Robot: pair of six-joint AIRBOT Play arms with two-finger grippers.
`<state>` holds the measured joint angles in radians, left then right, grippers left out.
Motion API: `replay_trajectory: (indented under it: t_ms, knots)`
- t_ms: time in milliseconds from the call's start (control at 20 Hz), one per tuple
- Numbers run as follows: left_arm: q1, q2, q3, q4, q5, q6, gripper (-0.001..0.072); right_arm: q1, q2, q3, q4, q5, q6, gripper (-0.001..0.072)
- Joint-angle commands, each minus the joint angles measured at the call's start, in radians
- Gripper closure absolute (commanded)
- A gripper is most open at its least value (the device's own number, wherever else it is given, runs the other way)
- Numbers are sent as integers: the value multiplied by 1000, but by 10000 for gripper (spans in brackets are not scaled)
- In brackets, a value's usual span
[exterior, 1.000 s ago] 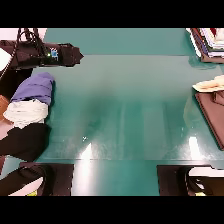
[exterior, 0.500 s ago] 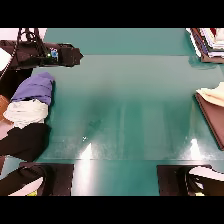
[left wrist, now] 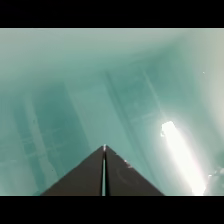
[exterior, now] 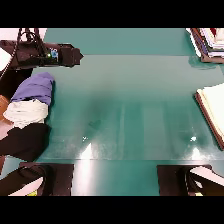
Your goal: Fold the shirts.
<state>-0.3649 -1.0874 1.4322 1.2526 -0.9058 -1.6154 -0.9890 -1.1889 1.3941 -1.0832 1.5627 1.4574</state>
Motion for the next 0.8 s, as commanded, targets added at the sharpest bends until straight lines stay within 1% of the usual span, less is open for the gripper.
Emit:
replay_trajectory:
  t_ms: [0,250,300,400,450,600,750]
  knots:
    - [0,1,0,0,-5,-1,680,154,41,51,175,-38,0,134]
    - [0,1,0,-2,0,-1,680,588,99,92,166,-151,-1,141]
    - [0,1,0,-2,0,-1,680,658,101,100,166,-173,-1,211]
    - [0,1,0,-2,0,-1,680,785,101,119,165,-195,-6,571]
    - [0,1,0,-2,0,-1,680,834,101,122,165,-206,-15,700]
    - [0,1,0,-2,0,-1,680,933,101,121,165,-217,-26,697]
    - [0,1,0,-2,0,-1,680,967,101,121,166,-216,-26,697]
